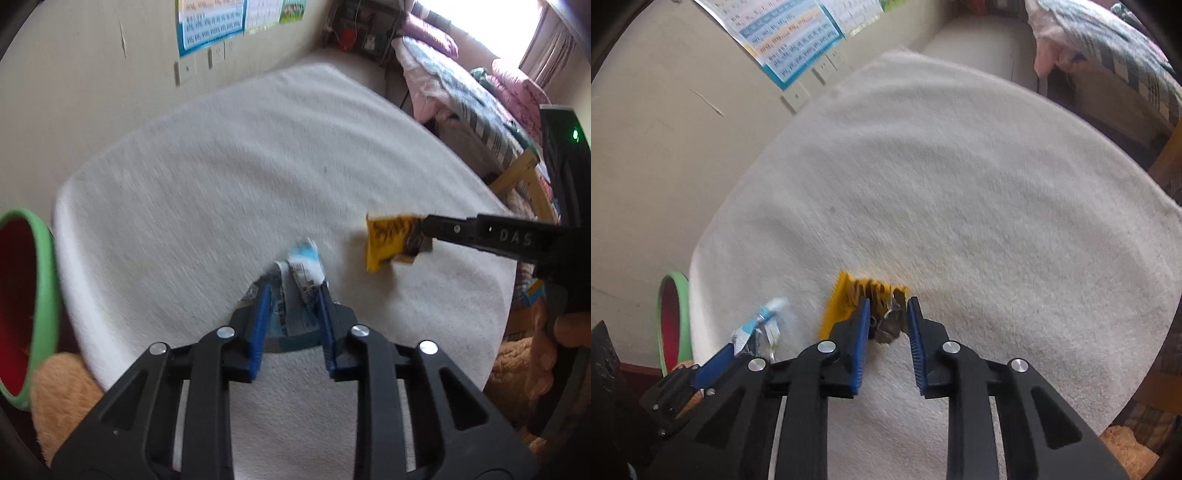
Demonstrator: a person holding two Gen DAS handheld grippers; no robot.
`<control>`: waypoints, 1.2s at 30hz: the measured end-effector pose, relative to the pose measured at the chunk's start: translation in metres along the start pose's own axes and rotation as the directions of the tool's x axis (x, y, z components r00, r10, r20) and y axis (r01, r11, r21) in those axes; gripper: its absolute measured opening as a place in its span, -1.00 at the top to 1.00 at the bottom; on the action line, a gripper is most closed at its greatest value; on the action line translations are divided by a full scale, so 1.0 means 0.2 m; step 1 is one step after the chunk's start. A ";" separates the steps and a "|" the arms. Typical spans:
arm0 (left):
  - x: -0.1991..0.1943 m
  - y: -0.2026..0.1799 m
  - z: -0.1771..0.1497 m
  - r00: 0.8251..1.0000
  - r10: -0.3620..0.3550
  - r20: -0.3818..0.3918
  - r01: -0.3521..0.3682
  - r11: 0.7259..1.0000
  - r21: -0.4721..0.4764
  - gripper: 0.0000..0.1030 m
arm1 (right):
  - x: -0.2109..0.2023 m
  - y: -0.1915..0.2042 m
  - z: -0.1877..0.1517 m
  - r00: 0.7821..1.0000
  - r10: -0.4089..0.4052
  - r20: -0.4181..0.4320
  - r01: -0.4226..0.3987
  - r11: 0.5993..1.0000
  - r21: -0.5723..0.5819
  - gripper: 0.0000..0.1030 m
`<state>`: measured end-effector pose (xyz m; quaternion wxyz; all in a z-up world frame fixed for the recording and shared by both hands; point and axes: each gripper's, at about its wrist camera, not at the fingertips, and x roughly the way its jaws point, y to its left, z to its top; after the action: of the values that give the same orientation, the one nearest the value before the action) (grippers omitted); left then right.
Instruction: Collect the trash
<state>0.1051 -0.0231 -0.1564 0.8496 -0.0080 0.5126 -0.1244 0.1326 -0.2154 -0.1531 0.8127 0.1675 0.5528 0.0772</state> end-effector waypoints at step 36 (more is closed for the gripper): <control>0.16 0.02 -0.04 0.997 0.019 -0.078 -0.016 0.999 0.038 0.40 | 0.06 0.03 0.04 0.999 0.015 0.034 -0.016 0.999 0.030 0.66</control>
<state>0.1131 -0.0263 -0.1893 0.8299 0.0174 0.5430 -0.1268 0.1438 -0.2071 -0.1583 0.8186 0.1855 0.5387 0.0726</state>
